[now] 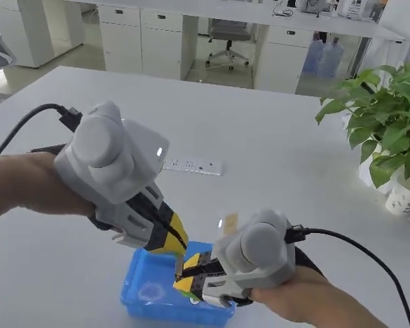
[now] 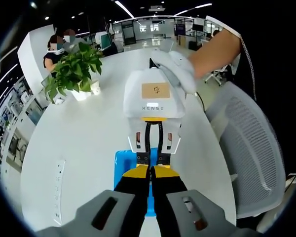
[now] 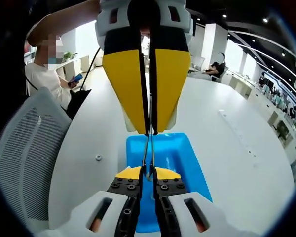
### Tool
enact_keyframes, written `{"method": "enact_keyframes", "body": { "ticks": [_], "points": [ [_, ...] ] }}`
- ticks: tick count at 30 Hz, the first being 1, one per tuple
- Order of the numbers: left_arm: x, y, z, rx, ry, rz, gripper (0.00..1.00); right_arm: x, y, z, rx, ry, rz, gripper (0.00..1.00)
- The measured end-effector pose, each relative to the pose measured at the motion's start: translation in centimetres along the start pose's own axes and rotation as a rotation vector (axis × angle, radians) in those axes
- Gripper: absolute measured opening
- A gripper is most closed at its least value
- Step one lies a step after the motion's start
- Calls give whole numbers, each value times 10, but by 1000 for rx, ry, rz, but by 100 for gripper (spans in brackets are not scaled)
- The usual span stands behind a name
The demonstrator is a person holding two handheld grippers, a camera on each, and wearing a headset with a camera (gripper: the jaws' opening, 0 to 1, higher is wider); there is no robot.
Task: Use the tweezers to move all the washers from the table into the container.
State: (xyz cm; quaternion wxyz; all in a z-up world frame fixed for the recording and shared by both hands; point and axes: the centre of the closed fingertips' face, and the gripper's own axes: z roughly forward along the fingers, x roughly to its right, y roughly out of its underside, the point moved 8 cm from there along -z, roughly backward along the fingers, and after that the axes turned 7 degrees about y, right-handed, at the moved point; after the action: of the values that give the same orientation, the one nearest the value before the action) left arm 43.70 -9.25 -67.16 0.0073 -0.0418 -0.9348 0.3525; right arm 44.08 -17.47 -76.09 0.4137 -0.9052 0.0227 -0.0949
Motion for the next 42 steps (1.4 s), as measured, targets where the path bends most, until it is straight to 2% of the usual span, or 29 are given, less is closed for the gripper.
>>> {"method": "enact_keyframes", "body": {
  "ticks": [14, 24, 32, 42],
  "points": [
    [-13, 16, 19, -25, 39, -30, 4, 6, 19, 17, -42, -17, 52, 9],
    [-20, 26, 28, -36, 55, -45, 4, 8, 27, 26, -71, -34, 68, 10],
    [-20, 29, 29, -35, 60, -49, 4, 8, 29, 29, -84, -31, 77, 11],
    [-18, 26, 24, -32, 52, -41, 4, 7, 25, 26, -79, -20, 65, 11]
  ]
}}
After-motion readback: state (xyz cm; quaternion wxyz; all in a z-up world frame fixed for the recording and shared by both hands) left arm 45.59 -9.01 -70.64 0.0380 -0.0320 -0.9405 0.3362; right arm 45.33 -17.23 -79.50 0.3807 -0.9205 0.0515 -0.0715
